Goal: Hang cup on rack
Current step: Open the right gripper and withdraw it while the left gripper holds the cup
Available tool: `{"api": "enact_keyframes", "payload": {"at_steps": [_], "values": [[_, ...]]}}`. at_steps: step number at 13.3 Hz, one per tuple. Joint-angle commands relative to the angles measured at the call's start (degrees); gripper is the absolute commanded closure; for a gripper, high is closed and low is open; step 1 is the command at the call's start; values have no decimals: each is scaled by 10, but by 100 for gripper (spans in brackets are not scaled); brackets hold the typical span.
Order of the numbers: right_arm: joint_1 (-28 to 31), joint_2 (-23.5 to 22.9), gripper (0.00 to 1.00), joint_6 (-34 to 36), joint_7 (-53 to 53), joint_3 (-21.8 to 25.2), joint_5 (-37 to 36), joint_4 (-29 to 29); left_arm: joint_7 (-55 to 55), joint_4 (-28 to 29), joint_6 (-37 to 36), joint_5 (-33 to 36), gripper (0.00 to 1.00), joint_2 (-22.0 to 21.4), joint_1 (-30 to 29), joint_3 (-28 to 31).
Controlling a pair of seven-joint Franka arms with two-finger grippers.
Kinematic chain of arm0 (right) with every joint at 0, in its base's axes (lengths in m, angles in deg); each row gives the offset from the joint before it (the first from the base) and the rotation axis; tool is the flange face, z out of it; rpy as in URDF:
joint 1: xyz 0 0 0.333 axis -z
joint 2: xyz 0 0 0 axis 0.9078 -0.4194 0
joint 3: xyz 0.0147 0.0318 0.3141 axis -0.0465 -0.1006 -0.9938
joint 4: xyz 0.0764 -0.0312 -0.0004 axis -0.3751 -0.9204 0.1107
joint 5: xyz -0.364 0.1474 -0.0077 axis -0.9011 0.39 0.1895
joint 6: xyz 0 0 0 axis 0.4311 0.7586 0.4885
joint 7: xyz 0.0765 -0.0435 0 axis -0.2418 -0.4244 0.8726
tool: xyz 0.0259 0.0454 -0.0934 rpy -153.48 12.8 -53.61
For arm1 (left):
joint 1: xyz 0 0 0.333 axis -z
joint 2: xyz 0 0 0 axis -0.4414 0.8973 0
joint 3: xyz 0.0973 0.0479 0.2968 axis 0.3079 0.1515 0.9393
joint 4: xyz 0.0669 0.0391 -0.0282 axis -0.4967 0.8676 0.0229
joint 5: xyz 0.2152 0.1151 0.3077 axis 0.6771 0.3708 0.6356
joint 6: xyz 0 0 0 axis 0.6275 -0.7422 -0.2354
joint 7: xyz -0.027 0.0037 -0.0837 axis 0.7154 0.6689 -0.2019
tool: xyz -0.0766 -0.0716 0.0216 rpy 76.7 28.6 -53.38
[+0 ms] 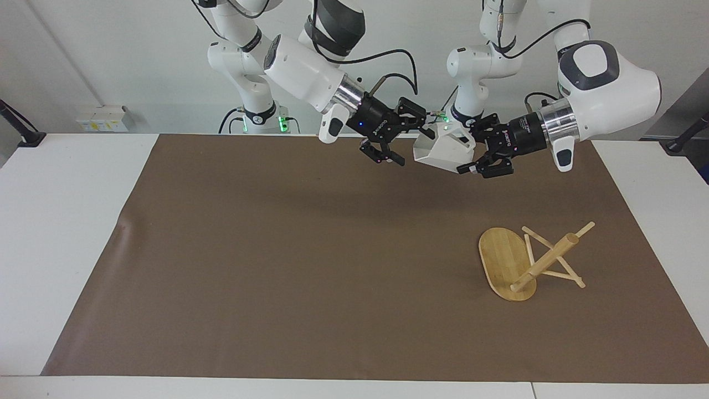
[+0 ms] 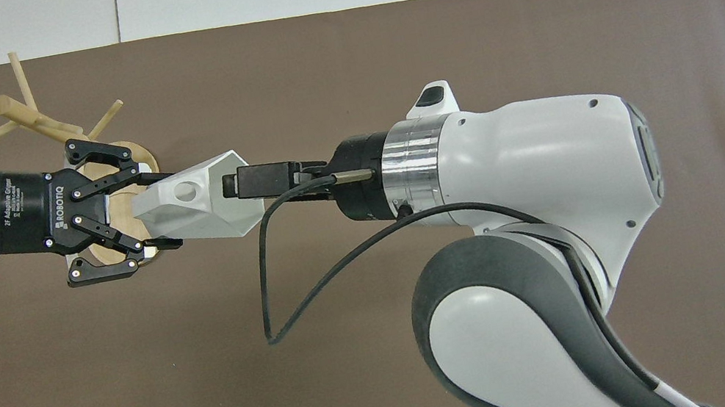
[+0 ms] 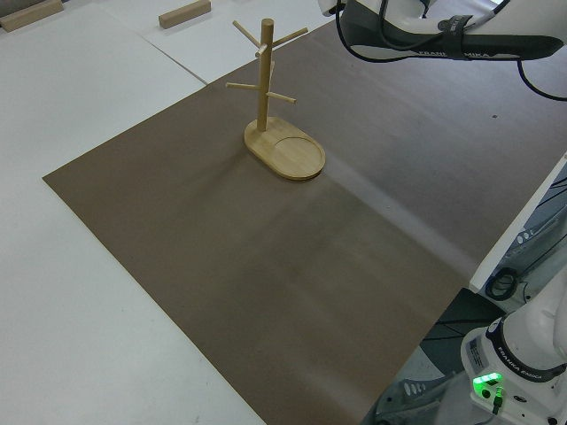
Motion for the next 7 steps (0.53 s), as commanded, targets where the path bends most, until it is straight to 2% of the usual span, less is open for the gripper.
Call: {"api": "enact_keyframes", "payload": {"at_steps": [1, 3, 7], "values": [[12, 4, 0, 5, -2, 23, -83, -7, 21, 39, 14, 14, 100, -29, -36, -1], [12, 6, 0, 6, -2, 50, -114, -7, 95, 63, 44, 16, 100, -39, -35, -1], [12, 12, 0, 8, 2, 116, -121, -14, 203, 119, 160, 20, 100, -56, -13, -3]]}}
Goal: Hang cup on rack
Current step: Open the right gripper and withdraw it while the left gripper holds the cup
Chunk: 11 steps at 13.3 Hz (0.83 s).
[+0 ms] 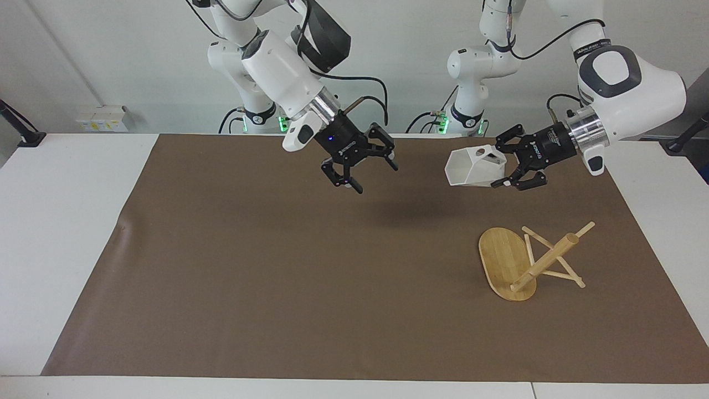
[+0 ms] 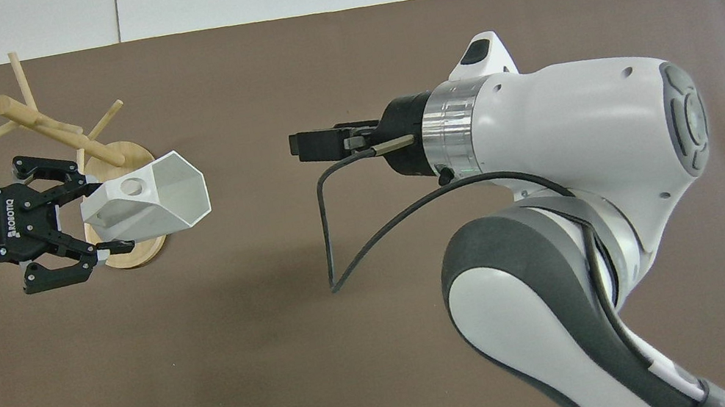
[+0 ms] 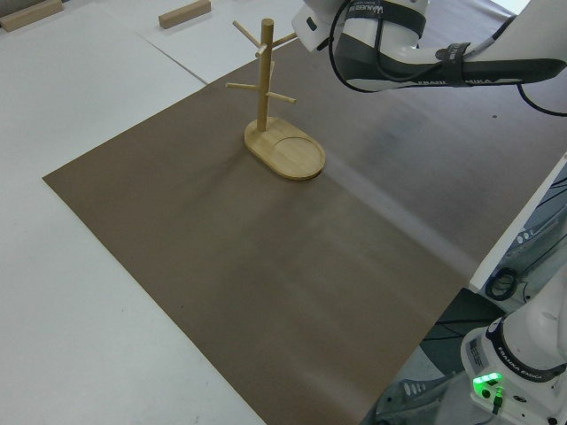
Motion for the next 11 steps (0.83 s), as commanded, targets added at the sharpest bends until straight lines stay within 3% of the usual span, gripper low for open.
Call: {"api": "enact_keyframes", "payload": {"at_steps": [1, 8, 11], "values": [[5, 15, 0, 10, 3, 39, -18, -15, 54, 56, 69, 11, 100, -35, 22, 0], [6, 27, 0, 17, 194, 182, -24, -43, 156, 99, 207, 10, 100, -41, 53, -2], [6, 33, 0, 18, 212, 222, -24, -43, 185, 113, 250, 8, 100, -42, 67, -2]]}}
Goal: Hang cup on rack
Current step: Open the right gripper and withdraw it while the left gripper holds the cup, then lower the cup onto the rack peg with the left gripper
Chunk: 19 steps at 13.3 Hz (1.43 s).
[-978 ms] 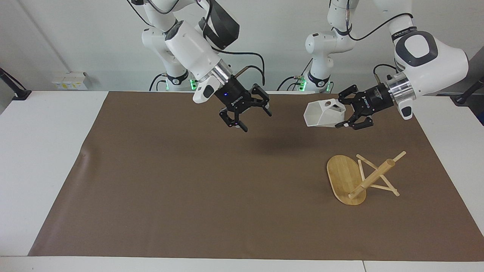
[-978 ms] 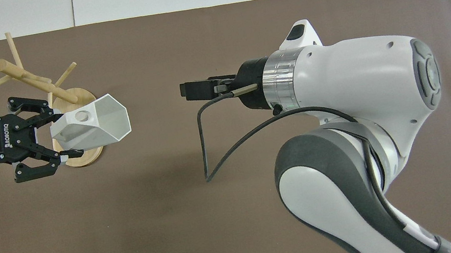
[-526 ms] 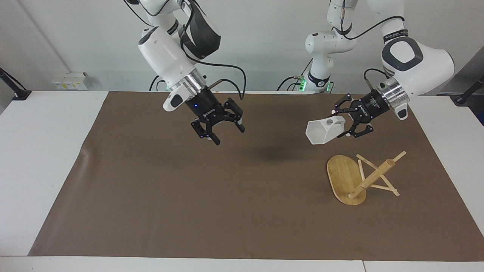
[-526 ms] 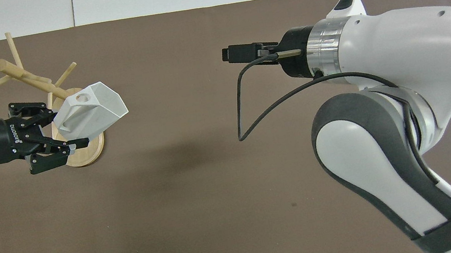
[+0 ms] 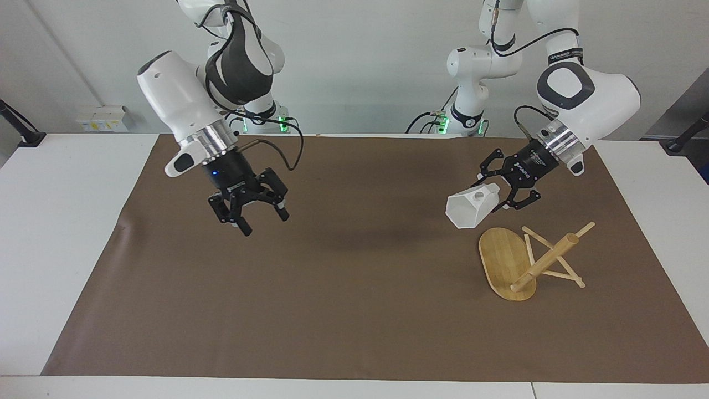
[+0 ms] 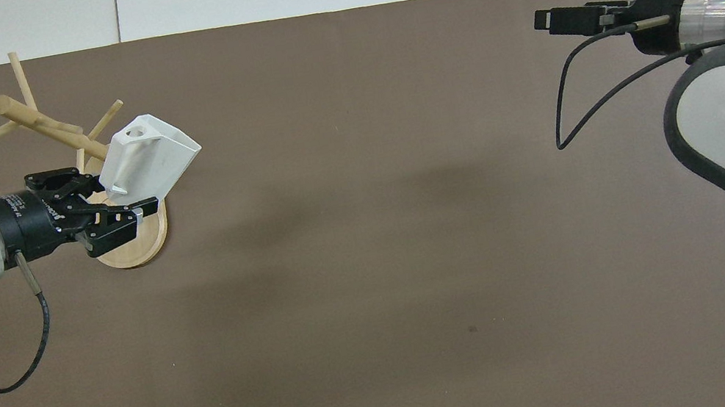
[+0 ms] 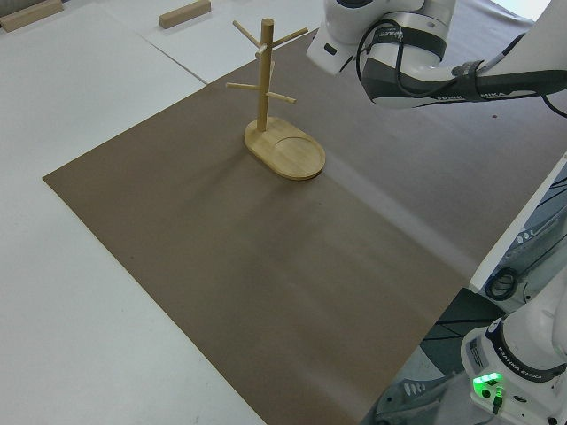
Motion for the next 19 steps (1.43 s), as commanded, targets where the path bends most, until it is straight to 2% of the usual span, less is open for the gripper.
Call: {"api": "enact_keyframes", "payload": {"at_steps": [1, 3, 5, 7, 10, 13, 19], "values": [[1, 39, 0, 21, 7, 31, -18, -15, 42, 27, 50, 8, 100, -21, 15, 3], [1, 56, 0, 58, 7, 58, -44, -14, 67, 34, 81, 8, 100, -20, 19, 3], [1, 61, 0, 73, 7, 74, -141, -5, 100, 39, 113, 8, 100, -18, 20, 3], [1, 66, 0, 76, 7, 83, -195, -2, 127, 45, 144, 8, 100, -16, 22, 3], [1, 70, 0, 111, 5, 96, -207, 3, 137, 46, 174, 8, 100, -11, 30, 3], [1, 76, 0, 179, -3, 106, -271, 22, 154, 46, 184, 8, 100, -4, 30, 3], [-1, 91, 0, 314, -85, 98, -284, 56, 175, 49, 198, 8, 100, 3, 32, 3]]}}
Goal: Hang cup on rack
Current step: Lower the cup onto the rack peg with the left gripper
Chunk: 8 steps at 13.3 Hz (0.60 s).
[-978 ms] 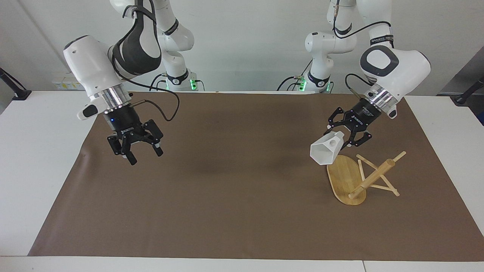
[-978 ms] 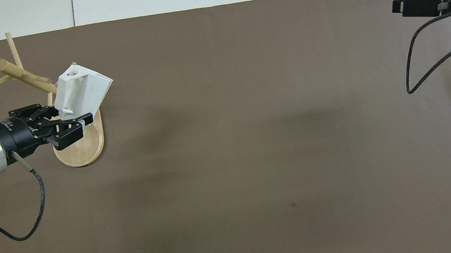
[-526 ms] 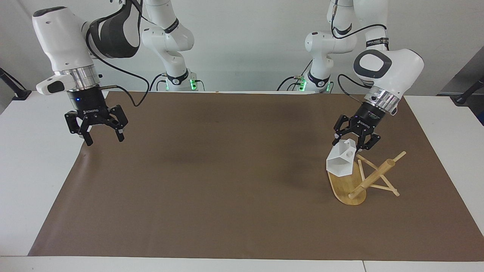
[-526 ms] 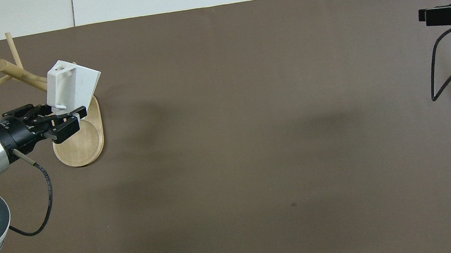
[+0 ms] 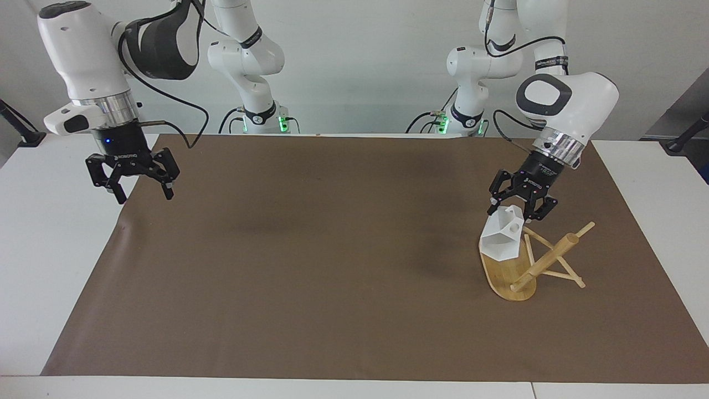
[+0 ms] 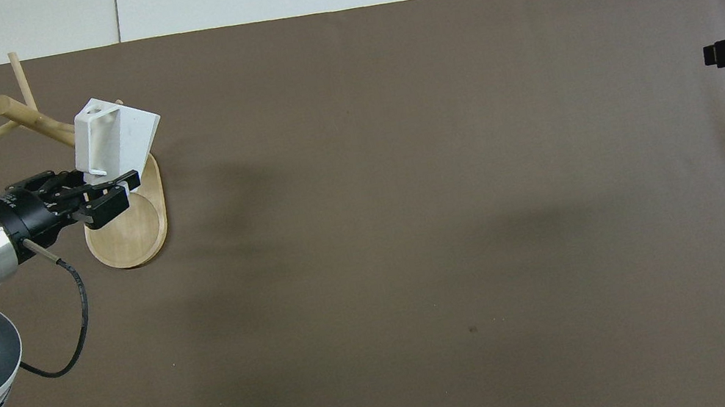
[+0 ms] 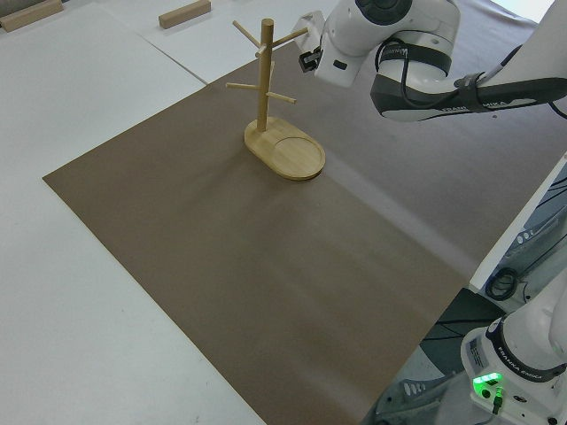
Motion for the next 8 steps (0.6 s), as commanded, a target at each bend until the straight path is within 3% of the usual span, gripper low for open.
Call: {"api": "enact_keyframes", "payload": {"at_steps": [1, 8], "values": [[-1, 11, 0, 54, -40, -11, -34, 13, 32, 9, 32, 8, 100, 3, 10, 5], [0, 27, 0, 127, -45, -6, -41, 13, 58, 13, 66, 8, 100, 11, 15, 6]]}}
